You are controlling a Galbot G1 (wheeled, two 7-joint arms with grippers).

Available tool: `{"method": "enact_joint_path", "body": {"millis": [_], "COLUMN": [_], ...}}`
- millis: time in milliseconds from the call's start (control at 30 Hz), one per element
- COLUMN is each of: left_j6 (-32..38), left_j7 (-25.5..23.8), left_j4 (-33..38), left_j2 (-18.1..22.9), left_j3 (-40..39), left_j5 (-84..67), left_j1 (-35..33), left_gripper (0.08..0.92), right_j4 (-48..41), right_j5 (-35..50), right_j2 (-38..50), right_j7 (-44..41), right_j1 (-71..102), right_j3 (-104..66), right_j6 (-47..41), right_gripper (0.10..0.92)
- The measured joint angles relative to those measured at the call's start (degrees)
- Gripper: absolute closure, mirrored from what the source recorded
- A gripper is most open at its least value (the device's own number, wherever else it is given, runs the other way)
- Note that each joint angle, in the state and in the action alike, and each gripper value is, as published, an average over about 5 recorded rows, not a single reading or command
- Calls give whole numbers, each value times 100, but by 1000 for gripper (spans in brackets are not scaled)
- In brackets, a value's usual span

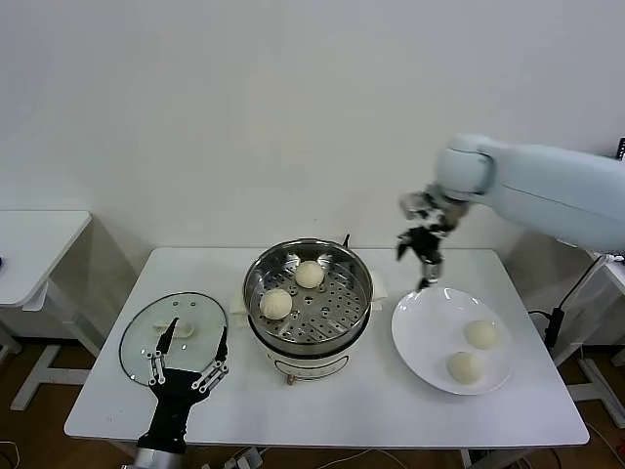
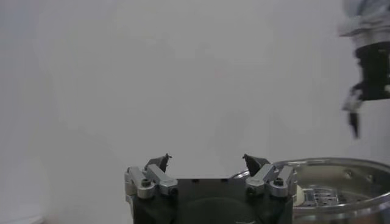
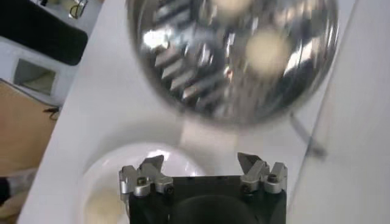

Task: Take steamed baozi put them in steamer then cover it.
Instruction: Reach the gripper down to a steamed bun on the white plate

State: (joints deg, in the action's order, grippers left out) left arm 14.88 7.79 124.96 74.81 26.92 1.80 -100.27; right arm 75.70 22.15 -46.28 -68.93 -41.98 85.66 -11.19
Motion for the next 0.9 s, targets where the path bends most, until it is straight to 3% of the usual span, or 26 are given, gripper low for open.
{"method": "enact_joint_path", "body": {"millis": [333,900], "left_j6": [-4,19], "left_j7": [0,10], "left_j4": [-41,-2], "left_j2": [12,47], "left_j3": [7,41], "left_j5": [24,40], "left_j1": [-34,-131], "left_gripper": [177,177], "right_j4": [-150,-576], "right_j5": [-633,-1218], "right_j2": [771,886], "right_j7": [42,222], "right_j1": [1256,2736], "right_j3": [-479,-1250], "right_j6": [207,342], "right_gripper": [203,203]}}
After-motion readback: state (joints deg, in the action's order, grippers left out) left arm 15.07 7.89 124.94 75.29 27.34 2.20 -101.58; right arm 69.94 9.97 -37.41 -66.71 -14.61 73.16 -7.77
